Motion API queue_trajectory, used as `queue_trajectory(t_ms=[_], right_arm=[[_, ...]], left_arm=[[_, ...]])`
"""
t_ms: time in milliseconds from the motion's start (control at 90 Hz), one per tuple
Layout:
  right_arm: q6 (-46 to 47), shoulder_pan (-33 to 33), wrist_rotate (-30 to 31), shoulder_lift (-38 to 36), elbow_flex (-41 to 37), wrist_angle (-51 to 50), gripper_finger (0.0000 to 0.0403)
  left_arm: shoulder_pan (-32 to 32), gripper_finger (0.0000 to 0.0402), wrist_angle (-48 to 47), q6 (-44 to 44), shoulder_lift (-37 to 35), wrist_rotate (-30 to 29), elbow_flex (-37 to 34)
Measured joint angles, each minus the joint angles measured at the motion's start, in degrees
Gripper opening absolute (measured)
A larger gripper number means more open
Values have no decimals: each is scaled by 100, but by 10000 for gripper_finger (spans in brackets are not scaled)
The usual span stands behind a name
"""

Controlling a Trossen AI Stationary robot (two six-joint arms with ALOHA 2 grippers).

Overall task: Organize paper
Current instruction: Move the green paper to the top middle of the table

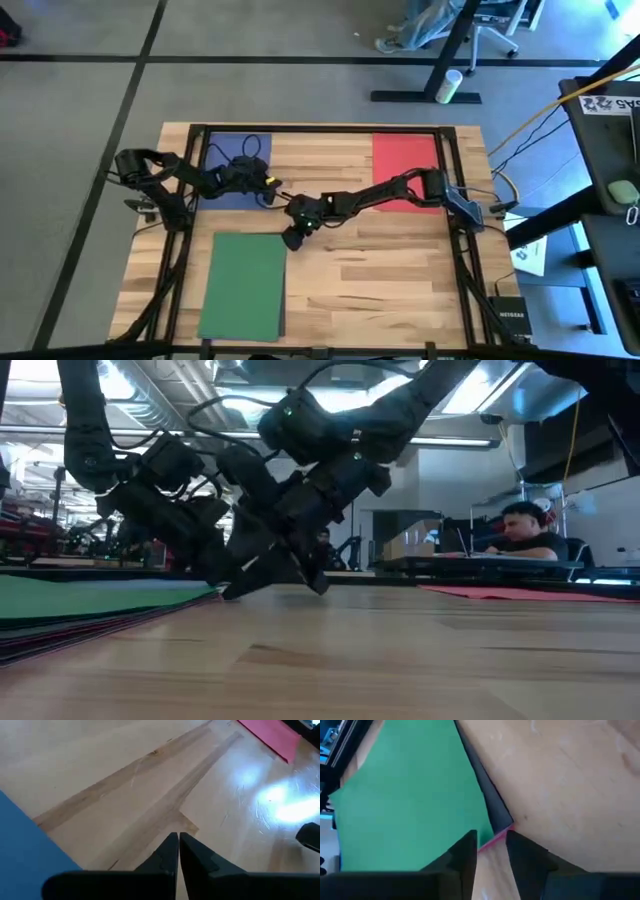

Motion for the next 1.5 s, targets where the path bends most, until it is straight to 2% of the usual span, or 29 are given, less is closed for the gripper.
queue_trajectory(t_ms=[178, 578, 933, 1211, 1500], right_arm=[[-174, 0, 212, 7, -2, -4, 8], [-391, -39, 310, -190, -4, -181, 0], [-1290, -336, 985, -801, -4, -1766, 0], [-2165, -675, 1343, -1003, -9, -2987, 0], [-3065, -1119, 1987, -1329, -4, -4185, 0]], left_arm=[[-2, 0, -11, 2, 0, 2, 0], [-2, 0, -12, 4, 0, 1, 0], [-2, 0, -17, 4, 0, 3, 0], [-2, 0, -19, 4, 0, 3, 0], [0, 0, -22, 4, 0, 1, 4]])
